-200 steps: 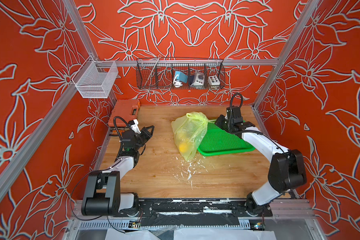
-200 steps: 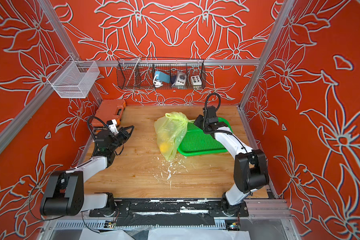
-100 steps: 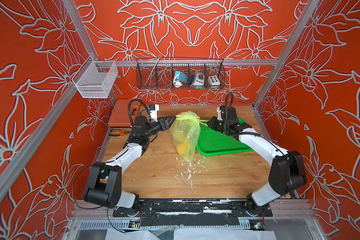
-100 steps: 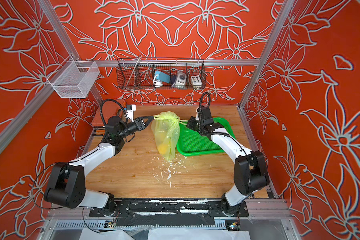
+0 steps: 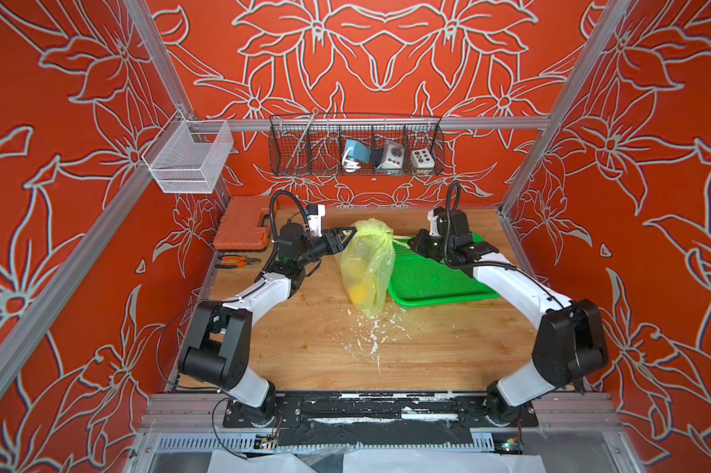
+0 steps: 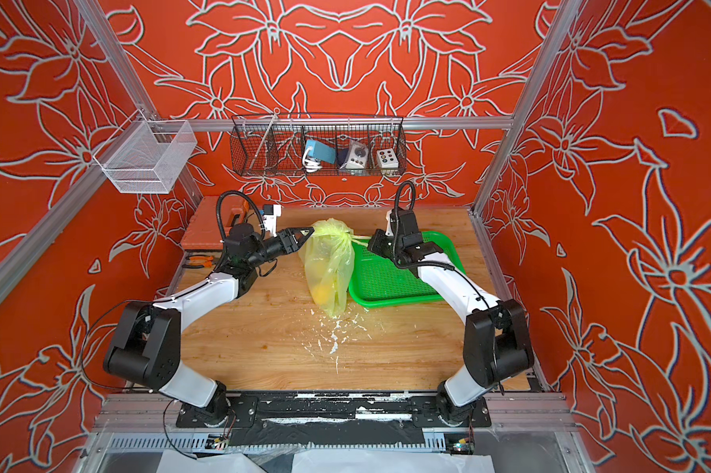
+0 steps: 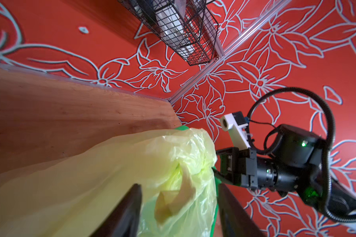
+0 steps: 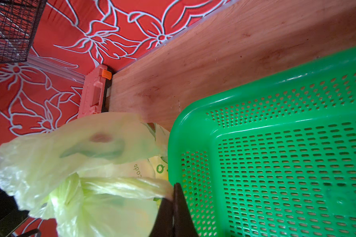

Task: Place the pears into plastic bags & tie knots
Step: Tie the plastic bag at the center of the board.

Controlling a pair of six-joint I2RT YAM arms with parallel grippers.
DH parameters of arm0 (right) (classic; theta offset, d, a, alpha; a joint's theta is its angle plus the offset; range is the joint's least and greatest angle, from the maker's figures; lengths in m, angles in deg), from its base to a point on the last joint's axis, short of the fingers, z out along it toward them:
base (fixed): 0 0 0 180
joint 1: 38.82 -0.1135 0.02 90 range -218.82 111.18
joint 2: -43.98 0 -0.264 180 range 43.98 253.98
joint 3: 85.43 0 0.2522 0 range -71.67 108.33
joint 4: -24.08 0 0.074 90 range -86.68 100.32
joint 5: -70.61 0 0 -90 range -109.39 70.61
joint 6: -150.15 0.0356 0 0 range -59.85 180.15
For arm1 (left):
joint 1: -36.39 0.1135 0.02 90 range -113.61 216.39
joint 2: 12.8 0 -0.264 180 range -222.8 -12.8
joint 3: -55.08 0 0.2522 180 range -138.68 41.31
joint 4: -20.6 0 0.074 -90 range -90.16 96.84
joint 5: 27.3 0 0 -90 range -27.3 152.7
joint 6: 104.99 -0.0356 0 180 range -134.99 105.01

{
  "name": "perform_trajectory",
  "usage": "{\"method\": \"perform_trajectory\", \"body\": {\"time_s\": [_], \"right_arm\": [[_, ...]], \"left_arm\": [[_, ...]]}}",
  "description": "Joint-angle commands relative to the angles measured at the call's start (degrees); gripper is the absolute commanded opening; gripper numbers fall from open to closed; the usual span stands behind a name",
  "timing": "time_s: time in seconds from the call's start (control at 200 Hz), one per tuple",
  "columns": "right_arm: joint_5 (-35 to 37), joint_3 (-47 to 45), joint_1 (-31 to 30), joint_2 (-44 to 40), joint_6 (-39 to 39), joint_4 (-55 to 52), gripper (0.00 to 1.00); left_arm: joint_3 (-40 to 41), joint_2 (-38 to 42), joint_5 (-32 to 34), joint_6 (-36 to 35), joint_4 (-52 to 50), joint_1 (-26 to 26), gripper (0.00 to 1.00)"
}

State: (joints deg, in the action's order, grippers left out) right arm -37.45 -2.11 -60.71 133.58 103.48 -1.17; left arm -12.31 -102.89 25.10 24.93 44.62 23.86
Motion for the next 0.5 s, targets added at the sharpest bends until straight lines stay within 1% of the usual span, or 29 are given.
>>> {"method": "perform_trajectory", "body": {"time_s": [0.0, 0.02, 0.035, 0.08, 0.145, 0.21, 0.28, 0.335, 0.385, 0.495], "right_arm": [[0.98, 0.49, -0.35, -1.8, -0.71, 0.48, 0.0], [1.33, 0.57, -0.28, -1.88, -0.62, 0.31, 0.0], [1.73, 0.65, -0.25, -1.82, -0.62, 0.18, 0.0], [4.09, 0.71, -0.11, -2.12, -0.34, -0.19, 0.0], [9.72, 0.21, 0.91, -3.01, 0.74, -0.96, 0.0], [13.7, -0.47, 3.08, -3.14, 1.67, -1.3, 0.0], [17.09, -1.09, 5.58, -2.03, 3.39, -1.7, 0.0], [18.12, -2.29, 7.19, -0.72, 5.35, -0.94, 0.0], [17.89, -2.87, 7.95, 0.75, 6.69, -0.21, 0.0], [14.25, -2.61, 8.01, 4.37, 7.65, 0.69, 0.0]], "left_arm": [[-1.96, -2.05, -0.91, 0.19, 2.23, -0.82, 0.19], [-2.01, -2.24, -0.89, 0.35, 2.29, -0.82, 0.07], [-1.96, -2.24, -0.68, 0.41, 2.26, -0.78, 0.0], [-1.12, -1.36, 1.51, 0.34, 1.93, -0.61, 0.0], [1.84, 1.74, 5.53, 0.86, 2.46, 0.67, 0.0], [5.76, 5.23, 7.28, 2.06, 3.52, 3.62, 0.0], [9.97, 8.79, 8.62, 2.05, 2.1, 7.68, 0.0], [14.07, 10.86, 9.29, 3.18, 2.47, 10.99, 0.0], [17.23, 11.58, 9.3, 3.75, 3.6, 12.83, 0.0], [18.4, 8.29, 7.29, 1.07, 1.27, 13.24, 0.0]]}}
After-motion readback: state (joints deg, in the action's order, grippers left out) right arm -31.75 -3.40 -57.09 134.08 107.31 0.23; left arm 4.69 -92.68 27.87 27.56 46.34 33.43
